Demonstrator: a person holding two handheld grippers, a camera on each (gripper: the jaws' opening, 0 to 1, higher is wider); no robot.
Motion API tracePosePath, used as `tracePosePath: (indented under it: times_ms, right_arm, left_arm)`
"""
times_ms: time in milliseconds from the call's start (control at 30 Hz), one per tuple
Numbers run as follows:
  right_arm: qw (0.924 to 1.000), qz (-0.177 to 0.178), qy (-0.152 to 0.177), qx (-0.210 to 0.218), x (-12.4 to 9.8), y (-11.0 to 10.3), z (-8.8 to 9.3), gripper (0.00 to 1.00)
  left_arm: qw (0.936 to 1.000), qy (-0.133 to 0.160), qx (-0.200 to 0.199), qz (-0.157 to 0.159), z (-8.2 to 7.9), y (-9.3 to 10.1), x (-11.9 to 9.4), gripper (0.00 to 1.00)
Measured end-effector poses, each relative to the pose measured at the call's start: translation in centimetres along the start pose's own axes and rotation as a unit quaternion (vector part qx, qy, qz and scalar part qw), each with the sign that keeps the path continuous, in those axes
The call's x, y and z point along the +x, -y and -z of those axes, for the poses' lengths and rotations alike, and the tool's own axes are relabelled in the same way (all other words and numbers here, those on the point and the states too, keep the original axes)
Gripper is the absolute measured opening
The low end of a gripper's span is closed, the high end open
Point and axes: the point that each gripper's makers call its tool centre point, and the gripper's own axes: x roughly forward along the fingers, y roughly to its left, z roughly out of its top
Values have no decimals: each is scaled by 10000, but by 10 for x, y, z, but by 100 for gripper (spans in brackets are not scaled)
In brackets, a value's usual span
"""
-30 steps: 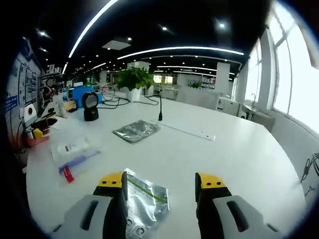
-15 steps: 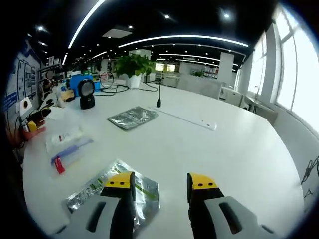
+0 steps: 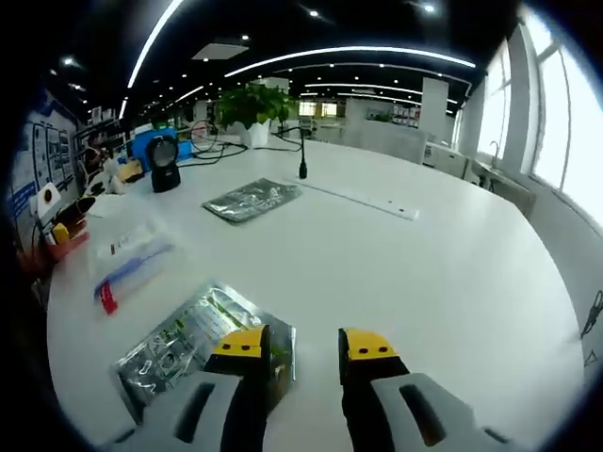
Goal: Clip sheet goods on table flip sheet goods clip sheet goods scan sheet goods put sheet goods back to table
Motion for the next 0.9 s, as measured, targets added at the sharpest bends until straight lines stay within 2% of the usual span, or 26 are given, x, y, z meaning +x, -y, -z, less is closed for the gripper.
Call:
tracePosePath:
  times_ms: [67, 233, 433, 567, 900]
  right_arm:
    - [10000, -47, -83, 23, 3, -2, 5, 19]
    - [9997, -171, -150, 94, 7, -10, 8, 18]
    - [9992, -267, -244, 181, 10, -16, 11, 11]
    - [9989, -191, -380, -192, 11, -20, 11, 8]
    - [9982, -130, -441, -388, 11, -20, 11, 3]
  left_arm:
    - [10000, -2, 2, 2, 0, 0, 0, 42]
    - [10000, -4, 3, -15, 0, -1, 0, 42]
    - [10000, -27, 16, -12, 1, -1, 0, 42]
    - [10000, -36, 22, -11, 1, 0, 0, 42]
    - [10000, -29, 33, 6, 0, 1, 1, 42]
